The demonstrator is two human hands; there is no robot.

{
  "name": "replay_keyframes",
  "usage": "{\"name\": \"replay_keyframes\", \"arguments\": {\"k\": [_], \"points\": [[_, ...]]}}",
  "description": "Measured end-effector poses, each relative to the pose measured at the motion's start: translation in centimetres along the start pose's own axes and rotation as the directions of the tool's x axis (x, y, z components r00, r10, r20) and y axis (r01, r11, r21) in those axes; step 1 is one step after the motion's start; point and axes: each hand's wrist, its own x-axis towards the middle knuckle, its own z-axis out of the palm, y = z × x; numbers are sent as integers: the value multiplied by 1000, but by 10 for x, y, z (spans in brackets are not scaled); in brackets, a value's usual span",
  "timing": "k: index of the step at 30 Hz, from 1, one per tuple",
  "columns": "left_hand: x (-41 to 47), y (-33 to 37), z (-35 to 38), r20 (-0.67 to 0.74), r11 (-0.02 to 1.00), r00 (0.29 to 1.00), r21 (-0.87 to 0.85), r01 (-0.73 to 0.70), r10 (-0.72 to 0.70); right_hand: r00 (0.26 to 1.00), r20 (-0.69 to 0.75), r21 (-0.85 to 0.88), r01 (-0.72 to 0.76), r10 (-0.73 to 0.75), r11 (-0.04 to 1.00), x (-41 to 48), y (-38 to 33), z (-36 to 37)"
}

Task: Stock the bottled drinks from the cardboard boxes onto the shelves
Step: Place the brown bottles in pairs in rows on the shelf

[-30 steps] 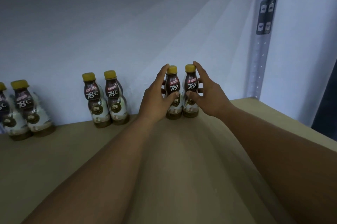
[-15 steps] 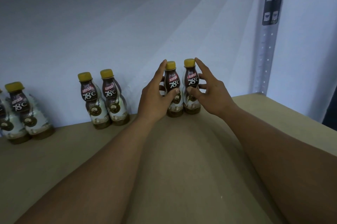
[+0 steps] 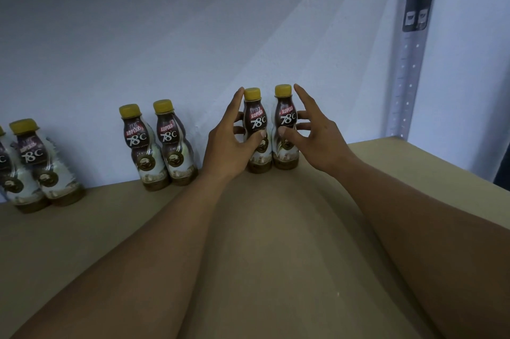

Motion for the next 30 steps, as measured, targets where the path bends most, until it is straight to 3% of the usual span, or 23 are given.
{"name": "replay_keyframes", "arguments": {"k": [30], "points": [[-6, -4, 4, 4, 999, 1000, -45, 13, -13, 998, 13, 26, -66, 66, 997, -8, 1, 5]]}}
